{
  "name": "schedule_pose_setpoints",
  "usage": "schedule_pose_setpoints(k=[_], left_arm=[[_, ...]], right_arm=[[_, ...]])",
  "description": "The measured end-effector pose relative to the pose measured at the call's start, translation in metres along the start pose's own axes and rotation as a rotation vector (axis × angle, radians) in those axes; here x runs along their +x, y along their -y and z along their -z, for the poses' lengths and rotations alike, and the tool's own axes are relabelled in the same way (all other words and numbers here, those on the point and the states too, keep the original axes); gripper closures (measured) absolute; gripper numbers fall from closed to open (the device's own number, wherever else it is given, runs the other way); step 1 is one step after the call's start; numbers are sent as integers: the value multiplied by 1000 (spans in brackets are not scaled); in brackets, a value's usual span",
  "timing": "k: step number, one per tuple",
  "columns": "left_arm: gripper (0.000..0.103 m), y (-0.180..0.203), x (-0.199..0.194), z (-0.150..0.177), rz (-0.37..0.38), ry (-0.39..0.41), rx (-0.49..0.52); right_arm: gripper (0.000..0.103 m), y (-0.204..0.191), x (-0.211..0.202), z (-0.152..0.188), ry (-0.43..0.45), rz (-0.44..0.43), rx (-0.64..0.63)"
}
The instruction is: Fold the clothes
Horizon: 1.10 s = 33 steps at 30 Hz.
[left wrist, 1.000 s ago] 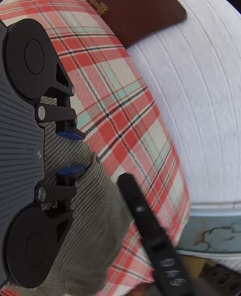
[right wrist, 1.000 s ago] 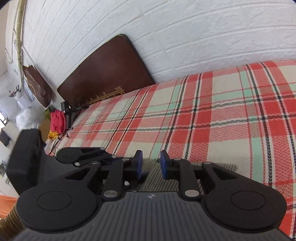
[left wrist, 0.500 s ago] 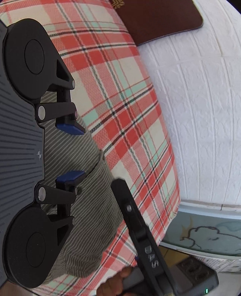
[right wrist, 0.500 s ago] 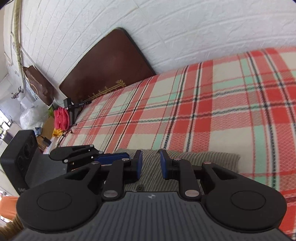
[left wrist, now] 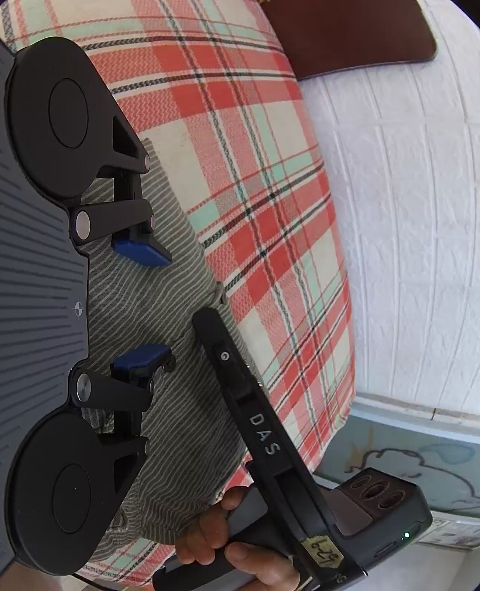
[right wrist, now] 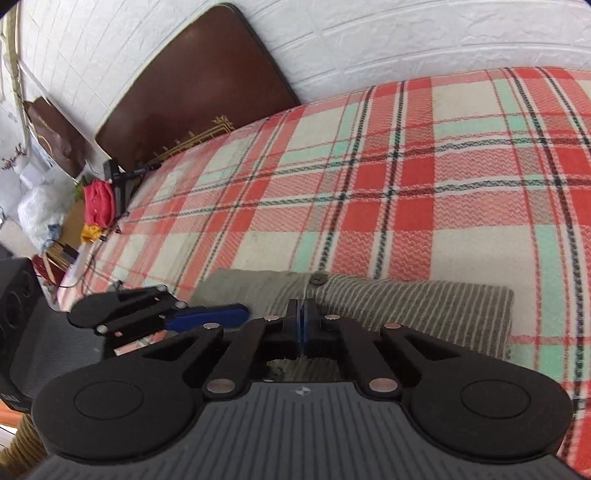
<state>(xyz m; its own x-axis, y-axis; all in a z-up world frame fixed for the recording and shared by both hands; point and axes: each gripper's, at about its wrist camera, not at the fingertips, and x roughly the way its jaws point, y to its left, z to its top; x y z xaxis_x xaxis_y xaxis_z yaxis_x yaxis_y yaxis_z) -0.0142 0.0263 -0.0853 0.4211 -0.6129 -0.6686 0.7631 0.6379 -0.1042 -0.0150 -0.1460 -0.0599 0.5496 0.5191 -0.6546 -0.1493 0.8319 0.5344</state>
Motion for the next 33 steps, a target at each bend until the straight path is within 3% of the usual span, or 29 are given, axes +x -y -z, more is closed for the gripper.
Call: schedule_pose_setpoints(k=[3,8,11,13,16,19,21,26,33], left_arm=[[38,-5,-2,2,17,16,-35],[38,-13,-30,5,28,63,-122],[38,-9,-59,16,82,110,-171],[36,1,-66,25,112,123,-160],[33,14,-54,41,94,88,-147],[33,10,-30,54,90,50,-204],[33,4,-40,54,94,75,-242],[32,14,-96,57,13,162,-244],[28,68,-107,86,54,144,-137]], right_arm=[[101,3,2,0,-26,-79,38],[95,-1,-31,8,54,-94,-26],[80,0,-69,24,130,-139,-49],[65,2,-81,38,143,-119,-57],[64,13,-67,56,96,-50,-38],[69,20,-43,67,60,-13,-34],[68,17,-44,67,78,-12,-53],[66,-7,-92,79,191,-86,-101],[66,-22,-101,123,164,-20,-169]])
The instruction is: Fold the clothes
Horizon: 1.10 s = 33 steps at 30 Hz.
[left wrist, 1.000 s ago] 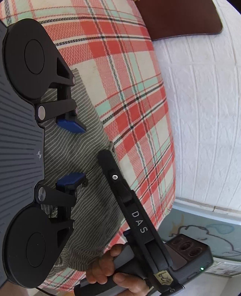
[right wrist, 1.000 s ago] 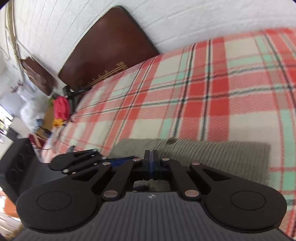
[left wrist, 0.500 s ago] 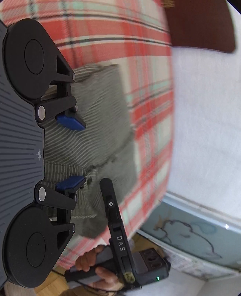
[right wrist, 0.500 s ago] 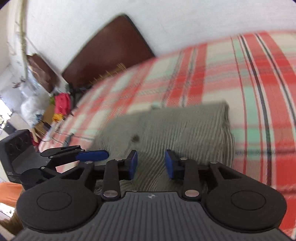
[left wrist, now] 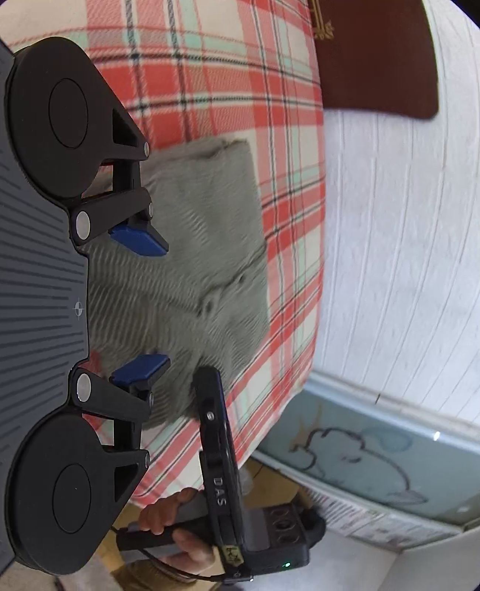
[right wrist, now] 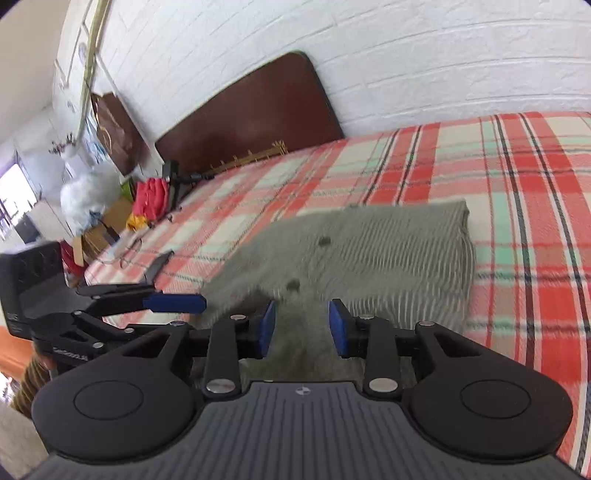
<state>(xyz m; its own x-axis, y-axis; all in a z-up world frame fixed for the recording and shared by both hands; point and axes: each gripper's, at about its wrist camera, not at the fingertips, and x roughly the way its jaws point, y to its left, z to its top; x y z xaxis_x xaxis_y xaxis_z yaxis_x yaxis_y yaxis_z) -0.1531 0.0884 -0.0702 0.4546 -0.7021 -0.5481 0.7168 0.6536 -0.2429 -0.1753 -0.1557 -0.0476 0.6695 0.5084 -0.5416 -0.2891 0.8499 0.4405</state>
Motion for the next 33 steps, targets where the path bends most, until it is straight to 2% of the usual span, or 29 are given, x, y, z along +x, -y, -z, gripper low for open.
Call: schedule_pose_setpoints(k=[4,9,11,13,16,18,20,23,28,33], left_arm=[[28,2,28,17,-56,-79,23],[27,-5,30,24,-48,-64,-16],[28,-7,22,17,-52,-45,-64],[27,-8,9,8,-55,18,-121],[22,-10,5,-10,-151,78,-189],[22,-14,21,-22,-258,45,-213],[22,-18,43,-27,-334,-20,-218],[22,-21,70,-27,-373,-83,-210],[19,-22,78,-20,-389,-87,-202],[19,-22,80,-16,-389,-79,-197]], right_arm=[[69,4,7,22,-36,77,-33],[72,6,11,35,-29,93,-61],[71,4,5,31,-21,91,-49],[67,2,-6,28,1,77,-28],[67,-1,-17,23,43,70,-15],[64,0,-18,20,60,73,-1],[61,3,-16,16,68,79,19],[61,9,-7,17,37,86,51],[61,20,12,24,-27,88,87],[61,24,15,28,-28,71,100]])
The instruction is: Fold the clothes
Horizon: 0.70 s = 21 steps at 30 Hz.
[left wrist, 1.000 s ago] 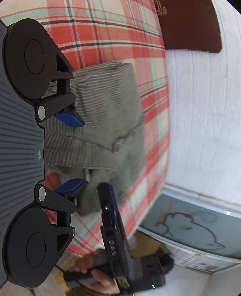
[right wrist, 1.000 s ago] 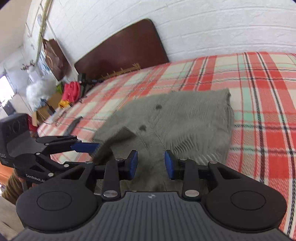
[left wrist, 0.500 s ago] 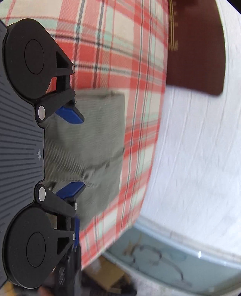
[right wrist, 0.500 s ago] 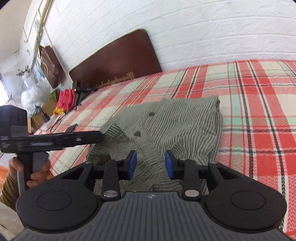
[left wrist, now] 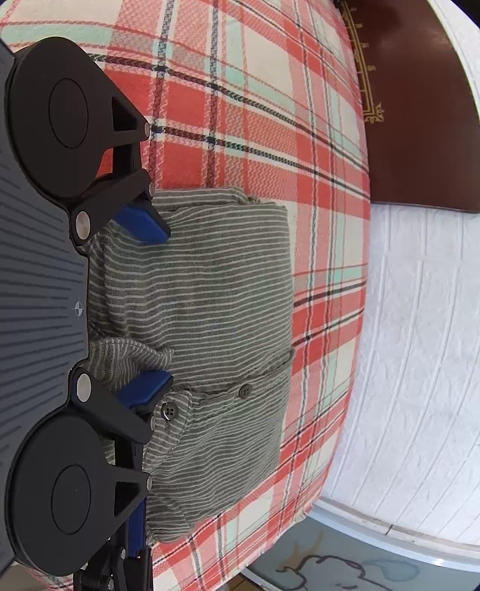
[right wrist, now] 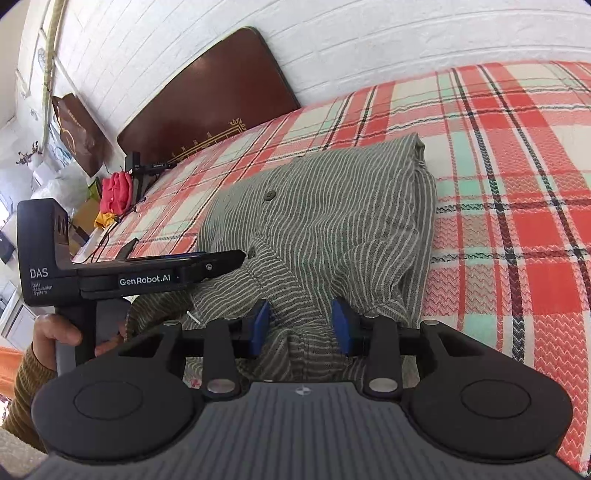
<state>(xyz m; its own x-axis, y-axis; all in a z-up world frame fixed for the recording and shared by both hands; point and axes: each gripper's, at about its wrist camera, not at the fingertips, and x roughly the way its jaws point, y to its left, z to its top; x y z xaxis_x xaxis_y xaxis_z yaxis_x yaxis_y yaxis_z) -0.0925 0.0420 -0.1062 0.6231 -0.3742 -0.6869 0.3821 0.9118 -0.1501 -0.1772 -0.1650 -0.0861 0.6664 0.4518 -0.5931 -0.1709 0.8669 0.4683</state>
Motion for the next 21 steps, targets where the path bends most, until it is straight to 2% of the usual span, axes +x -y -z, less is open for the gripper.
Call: schedule_pose_setpoints(k=[8,16,18,21], left_arm=[[19,1,0,3,-3,16,5],[19,2,-5,5,-10,33,-4],[22,-3,-17,5,11,47,-17],[21,-17,-54,13,78,106,-30]], right_arm=[[61,-3,0,1,13,11,-5],[52,-10,-2,4,38,23,1],[52,-16,-9,3,64,33,-16],[51,-33,-32,7,141,24,-97]])
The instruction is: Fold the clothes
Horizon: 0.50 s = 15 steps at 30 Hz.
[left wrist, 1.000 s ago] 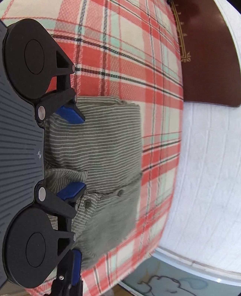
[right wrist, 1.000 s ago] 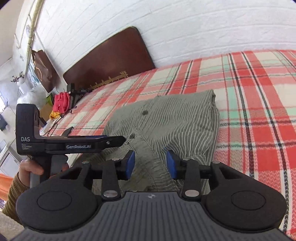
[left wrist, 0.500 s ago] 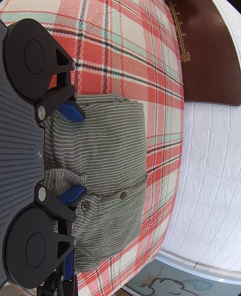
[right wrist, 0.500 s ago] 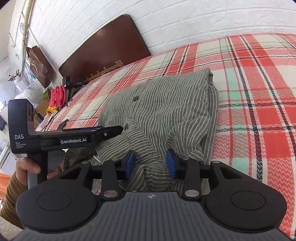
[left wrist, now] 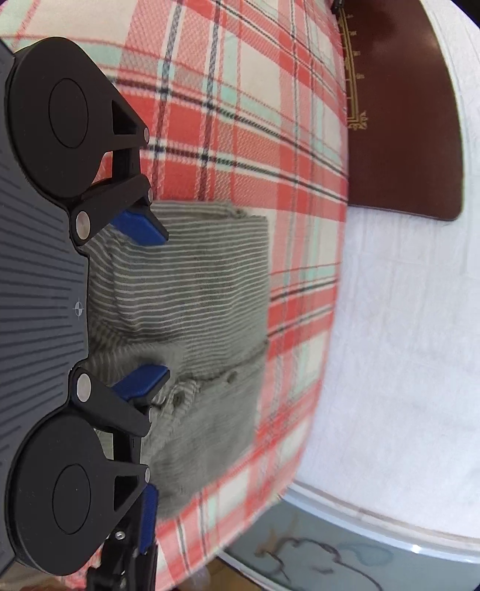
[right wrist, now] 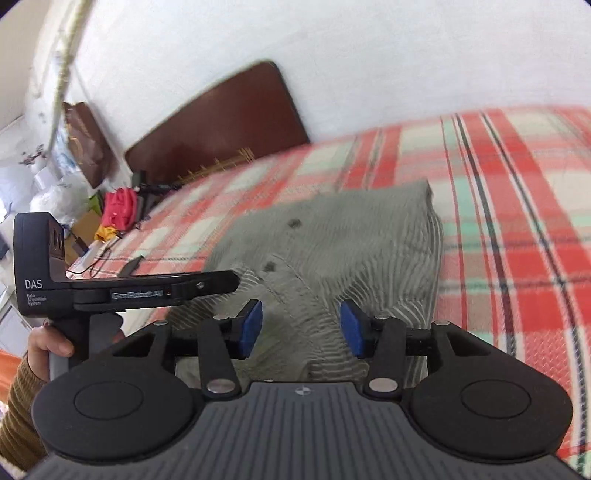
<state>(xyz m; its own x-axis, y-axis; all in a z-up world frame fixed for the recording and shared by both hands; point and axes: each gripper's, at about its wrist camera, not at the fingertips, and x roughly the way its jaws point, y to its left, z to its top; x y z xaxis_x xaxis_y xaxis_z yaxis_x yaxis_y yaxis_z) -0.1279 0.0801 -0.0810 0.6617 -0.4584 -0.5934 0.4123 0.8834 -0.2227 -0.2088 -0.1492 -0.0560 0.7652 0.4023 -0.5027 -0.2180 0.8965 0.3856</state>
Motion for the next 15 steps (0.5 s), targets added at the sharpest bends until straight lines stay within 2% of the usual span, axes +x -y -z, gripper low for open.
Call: schedule_pose_setpoints(k=[2,5,7,10,14,15], left_arm=[[22,-4,-23,6,33,32,21],[23,5,-45,15,77,51,102],[24,20,-50,22,116,57,191],[26,41,-46,29,151,51,302],[43,42,-24,29,190,-5,298],[42,40,-18,29,184,-18,280]], right_arm=[[51,-11,-11,0,27,-7,-53],[51,-24,-11,2,27,-24,-125],[59,-33,-8,3,16,-34,-170],[63,-44,1,9,-10,-8,-241],[69,-51,6,19,-52,24,-319],[69,-52,8,22,-60,37,-339]])
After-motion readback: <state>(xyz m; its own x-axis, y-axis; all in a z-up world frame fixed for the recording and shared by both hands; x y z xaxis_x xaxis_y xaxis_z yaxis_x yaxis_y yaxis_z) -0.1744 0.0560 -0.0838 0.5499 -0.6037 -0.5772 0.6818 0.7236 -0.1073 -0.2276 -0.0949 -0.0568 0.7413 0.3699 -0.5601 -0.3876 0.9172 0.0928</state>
